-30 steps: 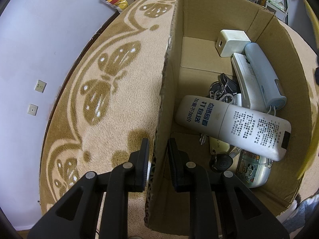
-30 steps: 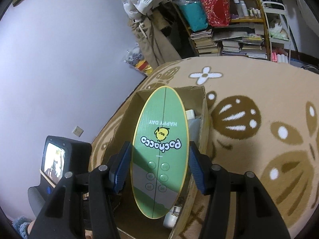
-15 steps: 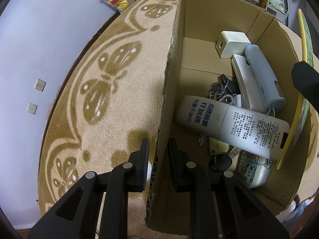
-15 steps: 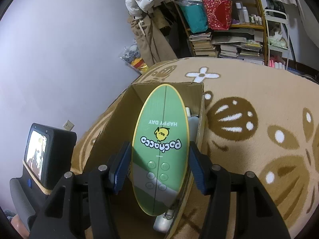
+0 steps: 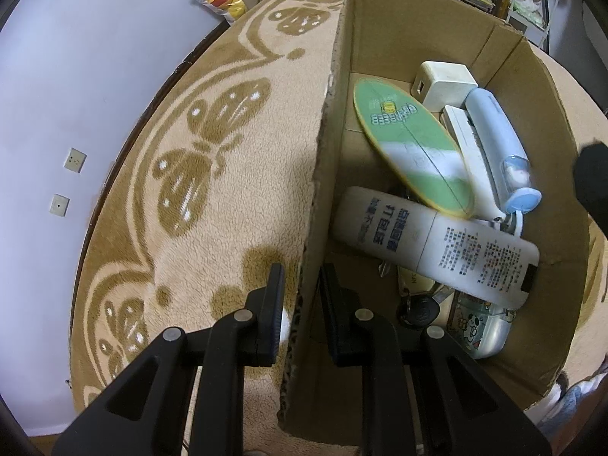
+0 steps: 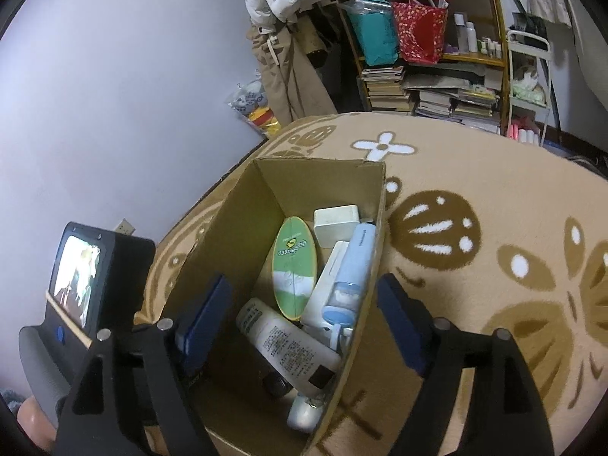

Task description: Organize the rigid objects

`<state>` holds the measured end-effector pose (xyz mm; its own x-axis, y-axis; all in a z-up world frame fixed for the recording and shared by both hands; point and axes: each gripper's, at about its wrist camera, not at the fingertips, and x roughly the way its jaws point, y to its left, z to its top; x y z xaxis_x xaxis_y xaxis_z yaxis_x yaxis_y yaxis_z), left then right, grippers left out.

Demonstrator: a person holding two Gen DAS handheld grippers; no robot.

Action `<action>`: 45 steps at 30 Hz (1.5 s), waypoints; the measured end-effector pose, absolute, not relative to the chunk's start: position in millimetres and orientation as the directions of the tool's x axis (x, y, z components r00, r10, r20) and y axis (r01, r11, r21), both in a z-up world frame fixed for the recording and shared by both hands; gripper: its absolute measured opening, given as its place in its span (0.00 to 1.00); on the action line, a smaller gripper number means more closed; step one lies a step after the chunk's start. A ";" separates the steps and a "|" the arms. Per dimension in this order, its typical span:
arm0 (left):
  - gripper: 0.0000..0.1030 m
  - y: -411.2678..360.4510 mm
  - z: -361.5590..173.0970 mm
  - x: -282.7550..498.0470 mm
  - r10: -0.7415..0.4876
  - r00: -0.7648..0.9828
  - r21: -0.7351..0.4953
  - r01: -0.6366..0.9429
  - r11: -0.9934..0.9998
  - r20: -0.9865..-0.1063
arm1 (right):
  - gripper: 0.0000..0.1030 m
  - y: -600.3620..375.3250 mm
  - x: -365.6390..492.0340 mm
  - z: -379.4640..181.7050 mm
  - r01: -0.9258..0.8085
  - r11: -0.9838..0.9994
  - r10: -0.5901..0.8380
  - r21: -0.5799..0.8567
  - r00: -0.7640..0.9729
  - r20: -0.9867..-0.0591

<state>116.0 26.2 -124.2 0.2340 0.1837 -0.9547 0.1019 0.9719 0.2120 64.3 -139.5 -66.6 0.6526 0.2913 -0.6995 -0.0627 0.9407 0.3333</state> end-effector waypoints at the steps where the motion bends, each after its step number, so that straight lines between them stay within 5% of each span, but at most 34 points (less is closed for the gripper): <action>1: 0.18 26.3 -124.0 116.0 0.182 0.234 0.211 0.103 0.972 -0.955 | 0.83 -141.3 63.4 -64.7 -0.050 0.947 0.270 0.318 0.660 -0.701; 12: 0.18 28.6 -120.0 114.5 0.170 0.241 0.198 0.098 0.975 -0.955 | 0.99 -168.0 54.7 -71.1 0.065 0.971 0.139 0.232 0.638 -0.757; 36: 0.23 11.1 -79.6 83.8 0.133 0.381 0.204 0.152 0.967 -0.915 | 1.00 -220.3 -29.0 -37.6 0.215 0.971 -0.066 0.106 0.664 -0.745; 42: 0.37 6.2 -53.0 61.4 0.058 0.455 0.154 0.178 0.972 -0.888 | 1.00 -230.7 -52.0 -26.7 0.246 0.963 -0.094 0.112 0.692 -0.716; 45: 0.53 1.3 -35.5 46.9 0.021 0.504 0.141 0.201 0.970 -0.864 | 1.00 -233.3 -62.2 -21.2 0.256 0.960 -0.109 0.111 0.711 -0.695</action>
